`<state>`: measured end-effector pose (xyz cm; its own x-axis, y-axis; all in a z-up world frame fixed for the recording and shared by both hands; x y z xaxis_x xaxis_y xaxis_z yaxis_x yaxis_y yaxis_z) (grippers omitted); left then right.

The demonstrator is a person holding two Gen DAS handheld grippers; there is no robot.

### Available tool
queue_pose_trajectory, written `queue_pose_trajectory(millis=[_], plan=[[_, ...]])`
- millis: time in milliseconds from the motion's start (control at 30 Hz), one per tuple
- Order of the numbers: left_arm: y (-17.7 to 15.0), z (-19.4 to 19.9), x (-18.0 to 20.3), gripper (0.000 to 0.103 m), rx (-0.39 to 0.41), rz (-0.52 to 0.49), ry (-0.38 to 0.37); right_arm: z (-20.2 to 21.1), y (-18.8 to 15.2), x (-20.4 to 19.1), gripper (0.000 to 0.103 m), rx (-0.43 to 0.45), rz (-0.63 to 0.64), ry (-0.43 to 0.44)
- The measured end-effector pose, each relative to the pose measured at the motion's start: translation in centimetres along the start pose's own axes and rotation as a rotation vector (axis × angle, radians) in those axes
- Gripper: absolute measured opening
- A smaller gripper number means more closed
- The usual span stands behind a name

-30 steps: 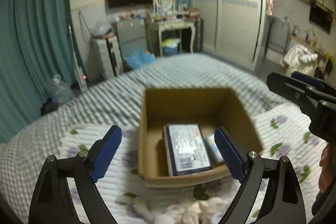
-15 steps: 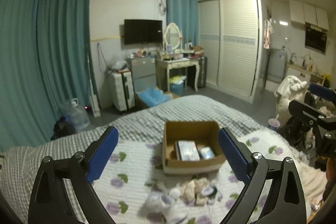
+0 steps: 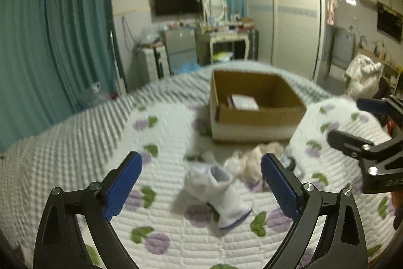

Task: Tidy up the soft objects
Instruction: 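Grasp the white sock bundle with the right tool while the left grasps a white sock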

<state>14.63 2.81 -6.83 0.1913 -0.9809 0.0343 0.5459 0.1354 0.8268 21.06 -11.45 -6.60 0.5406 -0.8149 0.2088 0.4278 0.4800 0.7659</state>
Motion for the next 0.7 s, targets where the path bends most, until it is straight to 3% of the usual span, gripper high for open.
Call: queue_pose_trajectory(millis=[233,400,600,700], plan=[[-4.8,-7.0,0.4,0.095,-0.116,0.017,0.015,-8.6,-4.4,0.7,0.103,-0.112,-0.012,0.029],[-8.0,-10.4,0.1,0.095,-0.203,0.062,0.002,-12.3,-6.3,0.9,0.101,-0.161,-0.004,0.067],[-9.5,-11.9,0.2,0.095,-0.241,0.075,-0.019,-14.9,-8.2,0.1,0.082,-0.221,-0.011,0.139],[-9.7,-11.9,0.3,0.087,-0.247,0.09,-0.051,-15.0,-8.5,-0.3,0.069,-0.22,-0.025,0.174]])
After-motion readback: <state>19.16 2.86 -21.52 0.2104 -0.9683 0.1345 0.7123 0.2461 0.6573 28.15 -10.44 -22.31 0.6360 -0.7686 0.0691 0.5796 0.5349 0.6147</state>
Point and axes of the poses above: each gripper's, at about its wrist camera, not at the fingertips, and z roughly against the way its jaws point, x to its right, y to its top, the point moved 9 cm from there along -z, roughly the way its jaws point, and after that the axes turned 6 degrees about z, right-handed, at the moved point
